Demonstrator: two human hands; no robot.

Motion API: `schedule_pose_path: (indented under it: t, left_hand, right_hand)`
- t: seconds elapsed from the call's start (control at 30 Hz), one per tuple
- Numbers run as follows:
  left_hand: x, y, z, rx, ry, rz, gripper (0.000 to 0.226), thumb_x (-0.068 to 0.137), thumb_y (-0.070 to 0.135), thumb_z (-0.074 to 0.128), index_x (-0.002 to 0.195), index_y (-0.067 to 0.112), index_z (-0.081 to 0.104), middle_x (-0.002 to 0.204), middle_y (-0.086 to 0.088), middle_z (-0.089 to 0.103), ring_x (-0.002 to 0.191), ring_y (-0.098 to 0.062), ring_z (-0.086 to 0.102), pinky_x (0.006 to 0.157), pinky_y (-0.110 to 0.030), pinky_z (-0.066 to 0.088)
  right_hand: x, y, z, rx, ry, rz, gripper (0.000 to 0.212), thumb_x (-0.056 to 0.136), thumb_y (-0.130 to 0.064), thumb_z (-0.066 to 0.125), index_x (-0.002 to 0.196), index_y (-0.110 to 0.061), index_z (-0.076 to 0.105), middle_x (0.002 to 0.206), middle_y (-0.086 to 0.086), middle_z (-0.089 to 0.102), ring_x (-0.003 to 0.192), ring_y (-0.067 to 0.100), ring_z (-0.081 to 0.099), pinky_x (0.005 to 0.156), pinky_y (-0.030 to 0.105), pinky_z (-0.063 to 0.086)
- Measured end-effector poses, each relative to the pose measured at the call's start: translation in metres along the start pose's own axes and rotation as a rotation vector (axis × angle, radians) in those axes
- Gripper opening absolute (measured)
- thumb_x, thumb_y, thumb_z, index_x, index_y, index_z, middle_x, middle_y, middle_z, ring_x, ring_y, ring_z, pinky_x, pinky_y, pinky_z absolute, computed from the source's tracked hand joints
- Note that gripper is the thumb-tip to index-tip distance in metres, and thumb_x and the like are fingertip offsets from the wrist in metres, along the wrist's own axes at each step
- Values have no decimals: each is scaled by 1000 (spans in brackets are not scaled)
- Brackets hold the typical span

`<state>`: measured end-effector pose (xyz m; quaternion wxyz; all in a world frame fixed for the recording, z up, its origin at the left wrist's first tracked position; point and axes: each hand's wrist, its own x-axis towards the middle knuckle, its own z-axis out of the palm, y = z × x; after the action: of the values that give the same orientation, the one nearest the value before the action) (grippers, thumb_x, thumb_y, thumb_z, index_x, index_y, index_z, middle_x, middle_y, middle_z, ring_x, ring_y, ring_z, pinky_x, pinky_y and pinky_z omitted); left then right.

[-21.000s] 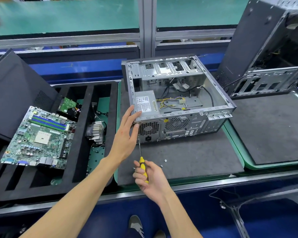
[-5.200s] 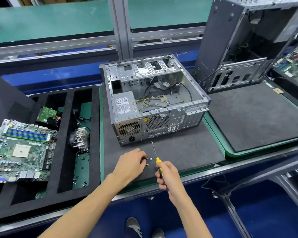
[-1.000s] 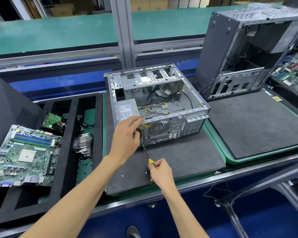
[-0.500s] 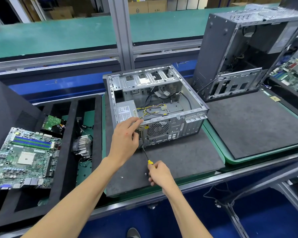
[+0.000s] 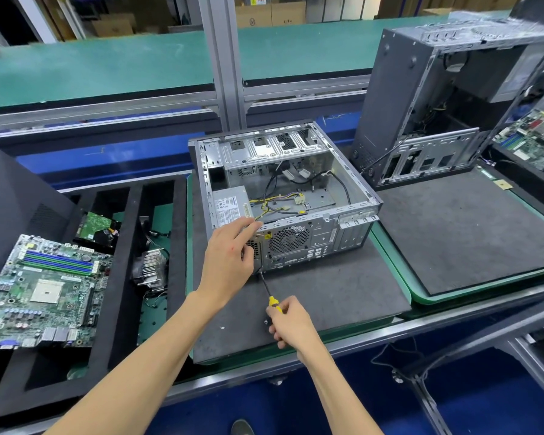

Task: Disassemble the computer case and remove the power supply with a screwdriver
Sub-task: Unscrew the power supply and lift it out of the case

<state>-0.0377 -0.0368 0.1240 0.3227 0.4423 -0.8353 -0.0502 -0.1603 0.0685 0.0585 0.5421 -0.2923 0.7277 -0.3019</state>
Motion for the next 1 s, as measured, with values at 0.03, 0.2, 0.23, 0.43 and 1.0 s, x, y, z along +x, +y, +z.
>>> schedule_pose_path:
  t: [0.03, 0.2, 0.23, 0.43, 1.0]
  left_hand:
    - [0, 0, 0, 2, 3, 2, 54, 77, -12, 55, 125, 11, 67, 126, -1, 63, 114, -24, 59, 101, -37, 42]
    - [0, -2, 1, 4, 13, 5, 54, 76, -12, 56, 124, 11, 67, 125, -1, 64, 113, -23, 59, 101, -35, 41]
    - [0, -2, 1, 3, 11, 4, 54, 77, -12, 56, 124, 12, 67, 125, -1, 64, 113, -24, 59, 100, -35, 41]
    - [0, -2, 1, 0, 5, 2, 53, 78, -12, 56, 124, 11, 67, 126, -1, 63, 113, -24, 59, 100, -38, 43]
    - [0, -2, 1, -3, 25, 11, 55, 77, -12, 58, 125, 11, 67, 126, -2, 64, 113, -23, 58, 101, -37, 43]
  right_hand:
    - [1, 0, 0, -31, 28, -16, 17, 102, -31, 54, 95, -17, 48, 78, 5, 64, 52, 11, 51, 43, 22, 42]
    - [7, 0, -1, -18, 33, 72, 34, 105, -32, 39, 91, -10, 61, 72, 1, 53, 48, 15, 44, 43, 23, 36]
    - [7, 0, -2, -1, 24, 74, 34, 106, -30, 38, 92, -10, 62, 71, 0, 52, 48, 15, 44, 45, 24, 37]
    - [1, 3, -5, -37, 28, -27, 16, 99, -30, 57, 97, -18, 47, 79, 4, 63, 51, 11, 49, 41, 20, 40]
    - [-3, 0, -5, 182, -17, 69, 32, 105, -25, 40, 87, -8, 62, 59, 0, 47, 40, 9, 36, 37, 20, 29]
